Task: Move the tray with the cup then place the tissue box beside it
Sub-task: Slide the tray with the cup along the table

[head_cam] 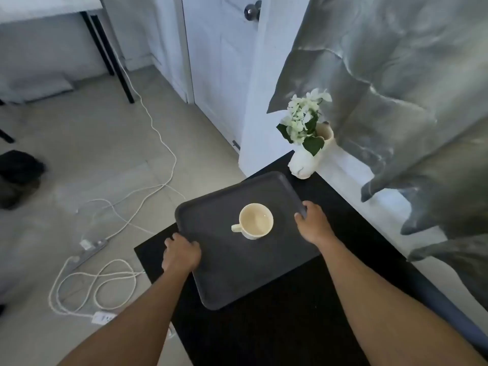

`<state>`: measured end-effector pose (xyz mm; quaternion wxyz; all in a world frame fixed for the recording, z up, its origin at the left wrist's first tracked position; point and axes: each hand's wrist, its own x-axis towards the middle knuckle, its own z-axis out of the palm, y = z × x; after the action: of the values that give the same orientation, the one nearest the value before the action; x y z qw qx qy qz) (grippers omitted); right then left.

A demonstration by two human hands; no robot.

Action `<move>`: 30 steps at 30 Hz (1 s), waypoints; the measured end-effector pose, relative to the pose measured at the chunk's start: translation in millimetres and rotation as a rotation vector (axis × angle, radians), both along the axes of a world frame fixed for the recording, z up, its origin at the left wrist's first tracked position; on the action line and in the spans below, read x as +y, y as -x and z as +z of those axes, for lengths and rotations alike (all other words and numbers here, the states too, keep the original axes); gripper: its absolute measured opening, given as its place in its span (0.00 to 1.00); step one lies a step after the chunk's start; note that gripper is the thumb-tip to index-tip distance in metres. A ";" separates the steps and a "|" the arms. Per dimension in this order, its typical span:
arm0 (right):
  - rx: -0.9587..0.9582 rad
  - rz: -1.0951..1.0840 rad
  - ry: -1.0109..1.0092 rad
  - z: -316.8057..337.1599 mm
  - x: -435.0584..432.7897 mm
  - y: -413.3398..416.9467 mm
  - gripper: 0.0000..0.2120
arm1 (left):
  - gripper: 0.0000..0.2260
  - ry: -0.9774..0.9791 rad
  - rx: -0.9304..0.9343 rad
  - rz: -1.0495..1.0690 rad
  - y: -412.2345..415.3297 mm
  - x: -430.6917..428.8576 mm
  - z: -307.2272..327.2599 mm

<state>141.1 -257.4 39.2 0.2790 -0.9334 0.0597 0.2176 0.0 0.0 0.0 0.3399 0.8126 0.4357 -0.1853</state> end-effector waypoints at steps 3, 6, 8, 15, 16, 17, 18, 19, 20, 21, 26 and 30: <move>0.016 -0.040 0.033 -12.8 -2.3 -10.3 0.26 | 0.24 0.003 -0.008 0.077 -4.7 1.0 -6.9; 0.044 -0.048 0.052 -25.9 -2.9 -17.1 0.26 | 0.23 0.025 -0.015 0.161 -8.8 1.7 -15.5; 0.041 -0.045 0.057 -31.8 -2.0 -20.1 0.26 | 0.21 0.031 -0.027 0.205 -9.7 3.0 -17.7; 0.016 -0.077 0.114 -54.3 -2.6 -33.6 0.23 | 0.16 -0.012 -0.081 0.262 -14.0 1.2 -23.5; 0.008 -0.087 0.130 -55.6 -3.2 -35.5 0.23 | 0.16 -0.015 -0.088 0.274 -14.2 0.2 -23.5; 0.003 -0.089 0.148 -57.3 -3.3 -37.2 0.23 | 0.15 -0.017 -0.086 0.281 -14.1 -0.8 -23.1; -0.002 -0.090 0.166 -58.4 -3.1 -39.4 0.23 | 0.15 -0.019 -0.084 0.293 -14.5 -1.8 -22.4; -0.002 -0.090 0.179 -60.0 -2.6 -41.0 0.23 | 0.15 -0.020 -0.084 0.305 -14.4 -1.7 -23.0; 0.002 -0.090 0.192 -60.0 -2.6 -42.6 0.22 | 0.14 -0.020 -0.090 0.320 -14.2 -1.5 -23.4; 0.007 -0.095 0.206 -59.9 -2.1 -44.0 0.22 | 0.14 -0.021 -0.095 0.331 -14.6 -0.5 -24.3; 0.076 -0.126 0.269 -57.1 -12.1 -42.1 0.18 | 0.14 -0.038 -0.114 0.344 -15.4 5.6 -27.6; 0.128 -0.149 0.288 -53.6 -31.2 -30.4 0.17 | 0.13 -0.051 -0.153 0.298 -20.2 3.9 -25.2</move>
<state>171.5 -288.5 -14.4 0.1535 -0.9410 0.1769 0.2443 20.2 3.9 -25.2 0.3751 0.7590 0.5288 -0.0596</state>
